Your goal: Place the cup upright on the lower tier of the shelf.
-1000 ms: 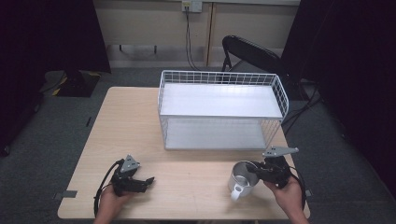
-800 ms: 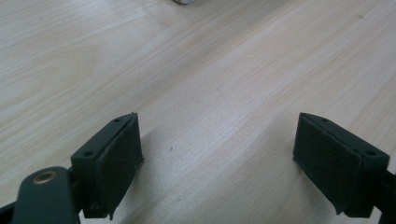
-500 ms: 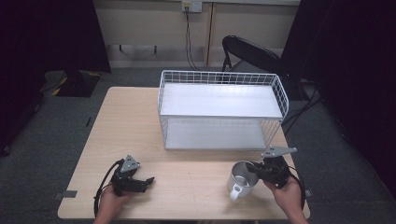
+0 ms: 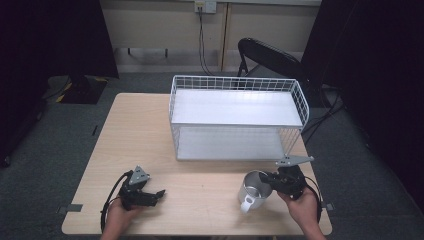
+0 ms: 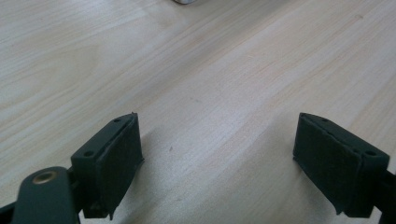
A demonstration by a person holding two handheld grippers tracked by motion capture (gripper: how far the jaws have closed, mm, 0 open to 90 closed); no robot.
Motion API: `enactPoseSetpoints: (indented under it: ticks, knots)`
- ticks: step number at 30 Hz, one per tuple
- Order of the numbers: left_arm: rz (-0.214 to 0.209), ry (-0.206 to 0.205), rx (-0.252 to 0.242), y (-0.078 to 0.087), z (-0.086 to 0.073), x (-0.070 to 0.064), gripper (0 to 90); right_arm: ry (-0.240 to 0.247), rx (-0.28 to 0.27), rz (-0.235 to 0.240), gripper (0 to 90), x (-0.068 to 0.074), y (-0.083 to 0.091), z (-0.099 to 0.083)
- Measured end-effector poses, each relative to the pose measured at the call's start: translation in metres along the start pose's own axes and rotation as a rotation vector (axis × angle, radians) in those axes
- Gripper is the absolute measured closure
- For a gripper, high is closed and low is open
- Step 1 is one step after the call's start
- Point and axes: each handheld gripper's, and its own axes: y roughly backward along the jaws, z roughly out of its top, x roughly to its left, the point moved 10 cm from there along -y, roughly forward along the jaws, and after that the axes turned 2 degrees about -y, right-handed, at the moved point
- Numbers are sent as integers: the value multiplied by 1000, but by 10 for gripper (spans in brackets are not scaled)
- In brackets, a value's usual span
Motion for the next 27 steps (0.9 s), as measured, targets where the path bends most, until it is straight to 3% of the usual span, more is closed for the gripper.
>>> enactPoseSetpoints:
  ticks: [6,11,27]
  knots:
    - [0,0,0,0,0,0,149,-14,-21,-6,820,0,0,9]
    - [-1,1,-1,0,0,0,148,-43,-52,-36,821,-8,-3,16]
    - [0,1,0,0,0,0,148,-68,-123,-126,820,-25,-7,41]
